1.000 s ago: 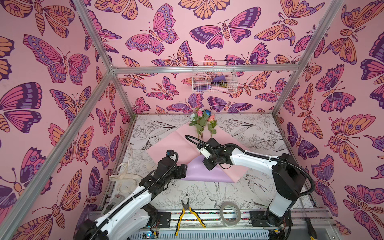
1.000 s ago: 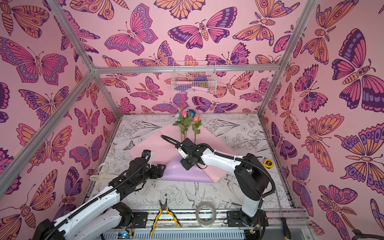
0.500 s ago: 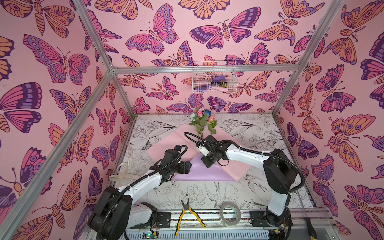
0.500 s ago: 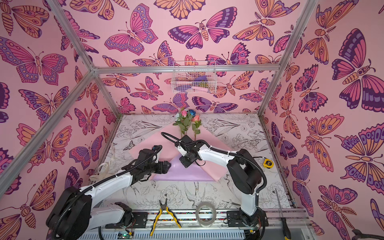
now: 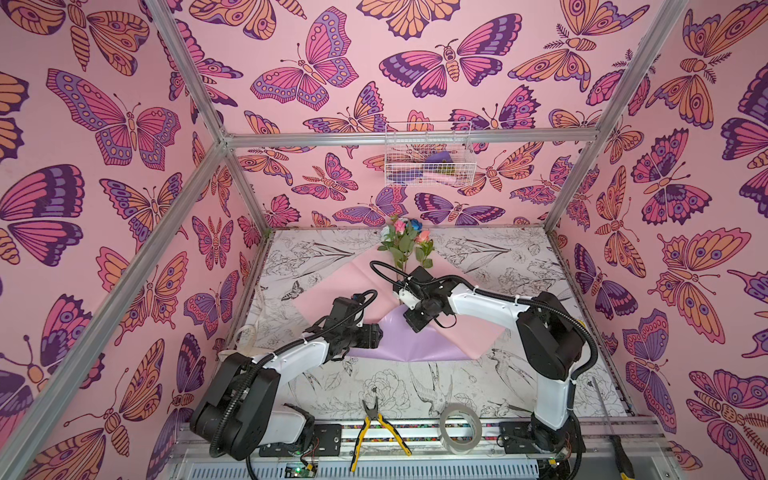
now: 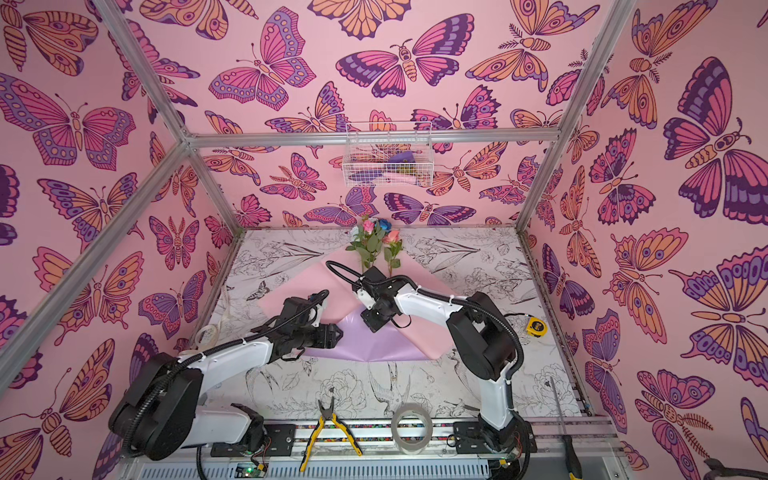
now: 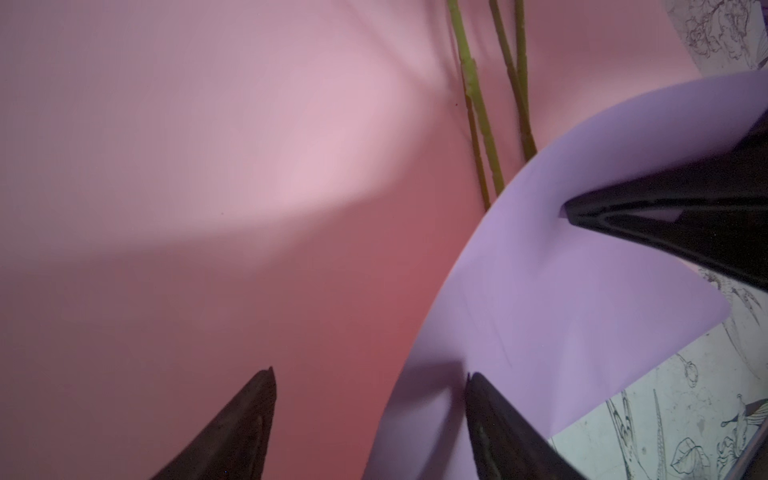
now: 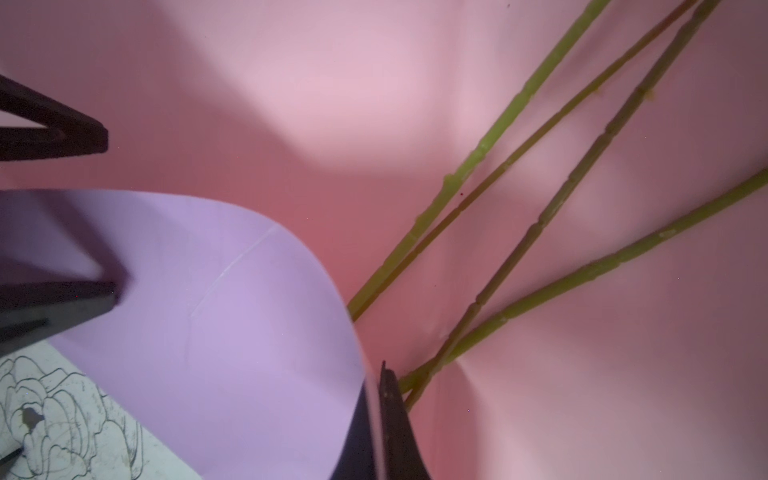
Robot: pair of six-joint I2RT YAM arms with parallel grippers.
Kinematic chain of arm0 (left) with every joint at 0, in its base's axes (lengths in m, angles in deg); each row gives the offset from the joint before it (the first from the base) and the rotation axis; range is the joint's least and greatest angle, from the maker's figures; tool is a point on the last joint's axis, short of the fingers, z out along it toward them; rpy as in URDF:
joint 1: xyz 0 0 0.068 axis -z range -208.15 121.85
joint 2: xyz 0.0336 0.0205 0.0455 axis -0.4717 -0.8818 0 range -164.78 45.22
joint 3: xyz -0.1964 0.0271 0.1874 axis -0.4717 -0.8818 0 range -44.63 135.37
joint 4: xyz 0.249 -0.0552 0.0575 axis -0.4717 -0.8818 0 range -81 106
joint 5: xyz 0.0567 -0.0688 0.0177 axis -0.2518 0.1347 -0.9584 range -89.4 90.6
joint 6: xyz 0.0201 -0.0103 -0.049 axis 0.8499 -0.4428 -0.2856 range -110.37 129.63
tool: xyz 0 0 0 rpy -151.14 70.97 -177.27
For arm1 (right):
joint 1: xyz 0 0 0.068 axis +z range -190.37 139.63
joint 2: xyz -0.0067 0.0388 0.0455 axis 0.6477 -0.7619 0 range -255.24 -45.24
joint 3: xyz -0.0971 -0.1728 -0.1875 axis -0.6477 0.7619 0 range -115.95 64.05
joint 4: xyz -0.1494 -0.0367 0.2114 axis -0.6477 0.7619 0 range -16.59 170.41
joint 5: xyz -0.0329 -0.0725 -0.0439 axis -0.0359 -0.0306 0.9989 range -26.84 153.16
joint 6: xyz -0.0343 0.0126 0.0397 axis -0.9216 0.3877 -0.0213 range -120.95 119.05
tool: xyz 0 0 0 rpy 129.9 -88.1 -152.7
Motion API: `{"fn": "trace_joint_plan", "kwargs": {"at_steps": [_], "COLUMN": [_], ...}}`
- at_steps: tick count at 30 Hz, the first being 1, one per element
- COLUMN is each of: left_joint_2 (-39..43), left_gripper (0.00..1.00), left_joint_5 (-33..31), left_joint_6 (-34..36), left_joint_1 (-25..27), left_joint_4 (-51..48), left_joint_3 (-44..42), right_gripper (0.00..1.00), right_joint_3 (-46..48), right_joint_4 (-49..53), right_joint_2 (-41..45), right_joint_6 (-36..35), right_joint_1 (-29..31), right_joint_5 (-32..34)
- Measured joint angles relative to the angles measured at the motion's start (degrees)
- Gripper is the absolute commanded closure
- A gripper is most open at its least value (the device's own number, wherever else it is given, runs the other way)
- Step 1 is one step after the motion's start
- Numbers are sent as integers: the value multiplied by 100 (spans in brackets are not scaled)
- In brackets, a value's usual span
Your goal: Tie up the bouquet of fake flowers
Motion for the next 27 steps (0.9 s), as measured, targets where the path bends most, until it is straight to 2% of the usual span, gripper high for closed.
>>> {"fn": "trace_joint_plan", "kwargs": {"at_steps": [15, 20, 25, 27], "left_joint_2": [-348, -634, -857, -946], "left_gripper": [33, 48, 74, 84], "left_joint_5": [378, 557, 713, 758], "left_joint_6": [-4, -28, -85, -127], "left_joint_1": [-236, -302, -348, -356], "left_joint_4": [92, 179, 308, 334], "left_joint_3": [166, 214, 273, 293], "right_gripper": [100, 100, 100, 97], "right_joint_3": [-70, -151, -286, -326], "right_joint_4": [85, 101, 101, 101], "right_joint_2": [-116, -278, -420, -444], "right_joint_6": [28, 33, 33, 35], "right_joint_1": [-120, -127, -127, -127], "right_joint_5": [63, 85, 92, 96]}}
